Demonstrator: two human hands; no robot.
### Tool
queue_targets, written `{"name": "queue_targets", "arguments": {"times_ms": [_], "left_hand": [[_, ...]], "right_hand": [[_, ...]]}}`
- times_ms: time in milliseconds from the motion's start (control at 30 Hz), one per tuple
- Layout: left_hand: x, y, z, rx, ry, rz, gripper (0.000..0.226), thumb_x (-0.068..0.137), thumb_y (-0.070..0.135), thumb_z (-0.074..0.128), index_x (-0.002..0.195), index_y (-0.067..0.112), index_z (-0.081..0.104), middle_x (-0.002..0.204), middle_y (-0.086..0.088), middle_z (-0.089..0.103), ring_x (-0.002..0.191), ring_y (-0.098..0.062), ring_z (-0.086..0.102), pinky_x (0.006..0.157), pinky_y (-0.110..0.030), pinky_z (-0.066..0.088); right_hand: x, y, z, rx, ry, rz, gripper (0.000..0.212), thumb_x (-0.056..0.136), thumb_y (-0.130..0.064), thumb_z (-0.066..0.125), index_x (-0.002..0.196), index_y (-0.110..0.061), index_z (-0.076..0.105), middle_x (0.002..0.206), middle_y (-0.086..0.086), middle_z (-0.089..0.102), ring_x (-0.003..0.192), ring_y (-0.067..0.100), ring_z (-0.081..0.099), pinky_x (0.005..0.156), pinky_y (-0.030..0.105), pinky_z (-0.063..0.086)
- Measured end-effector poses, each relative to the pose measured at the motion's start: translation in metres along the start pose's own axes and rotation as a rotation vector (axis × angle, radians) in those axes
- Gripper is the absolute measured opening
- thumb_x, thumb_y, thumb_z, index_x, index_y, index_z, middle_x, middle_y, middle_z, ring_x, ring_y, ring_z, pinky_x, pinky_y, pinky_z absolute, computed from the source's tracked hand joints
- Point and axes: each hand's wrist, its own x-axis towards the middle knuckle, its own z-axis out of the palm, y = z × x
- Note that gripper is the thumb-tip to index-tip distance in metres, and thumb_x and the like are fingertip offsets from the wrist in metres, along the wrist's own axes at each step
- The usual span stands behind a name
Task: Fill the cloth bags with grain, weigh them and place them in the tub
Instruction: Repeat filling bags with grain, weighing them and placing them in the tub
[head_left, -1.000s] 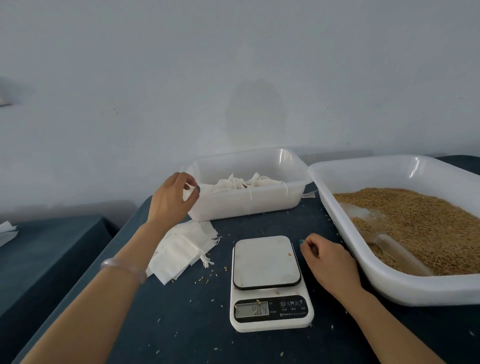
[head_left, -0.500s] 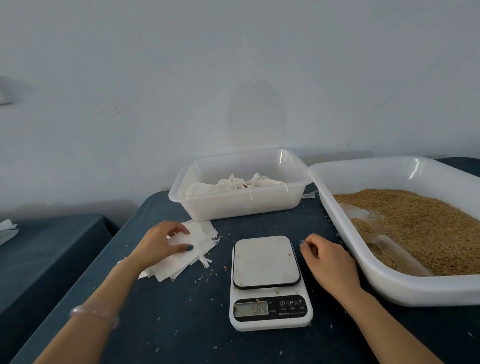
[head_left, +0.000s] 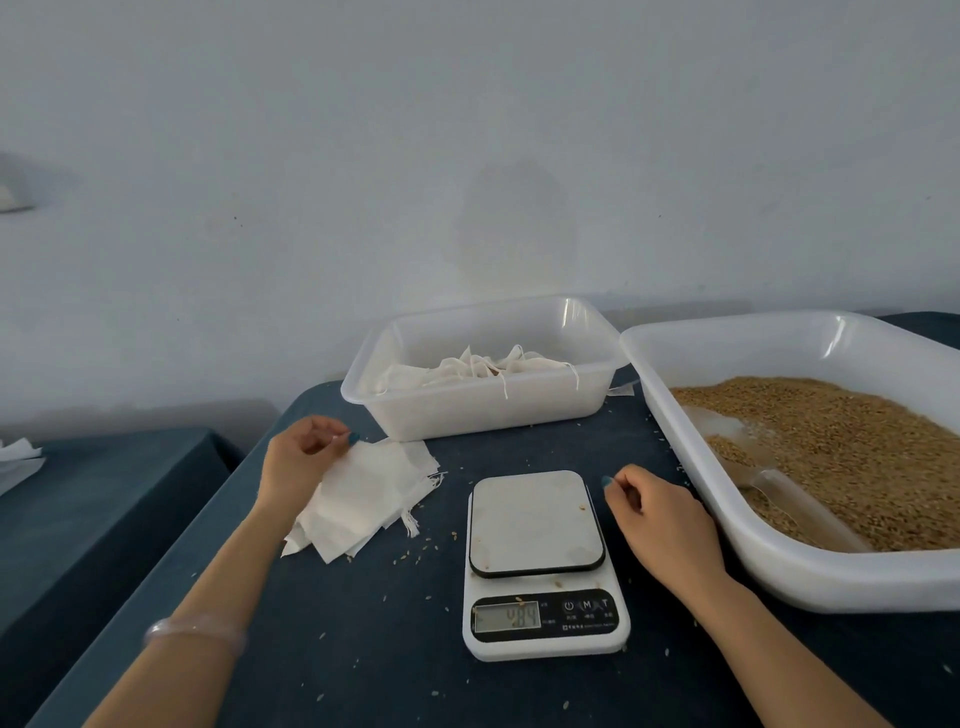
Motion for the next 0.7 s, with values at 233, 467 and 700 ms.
{"name": "queue_targets", "arguments": {"times_ms": [233, 467, 700], "left_hand": [[-0.039, 0.078, 0.053, -0.236, -0.212, 0.130, 0.023, 0.087, 0.013, 0.074, 0.072, 0.028, 0.066, 0.075, -0.001, 0.070, 0.068, -0.009, 0.056, 0.066, -0.022, 0.040], [-0.085, 0.110, 0.114, -0.148, -0.409, 0.288, 0.025, 0.079, 0.012, 0.081, 0.073, 0.029, 0.064, 0.062, 0.016, 0.062, 0.055, 0.001, 0.047, 0.057, -0.011, 0.039], [-0.101, 0.105, 0.127, -0.126, -0.413, 0.400, 0.022, 0.083, 0.018, 0.078, 0.085, 0.035, 0.065, 0.081, 0.010, 0.071, 0.073, -0.004, 0.065, 0.070, -0.025, 0.054]], "right_hand": [[0.004, -0.006, -0.002, 0.320, -0.027, -0.002, 0.019, 0.096, -0.036, 0.056, 0.079, -0.028, 0.058, 0.065, -0.006, 0.061, 0.059, 0.001, 0.057, 0.058, 0.015, 0.036], [0.000, -0.024, -0.015, 0.827, -0.252, -0.065, 0.035, 0.088, -0.046, 0.054, 0.105, -0.020, 0.068, 0.096, -0.011, 0.075, 0.090, -0.002, 0.067, 0.077, 0.002, 0.042], [0.000, -0.022, -0.004, 0.686, -0.306, -0.090, 0.019, 0.083, -0.030, 0.074, 0.101, -0.028, 0.068, 0.087, -0.008, 0.075, 0.083, 0.008, 0.070, 0.077, 0.026, 0.054]]}}
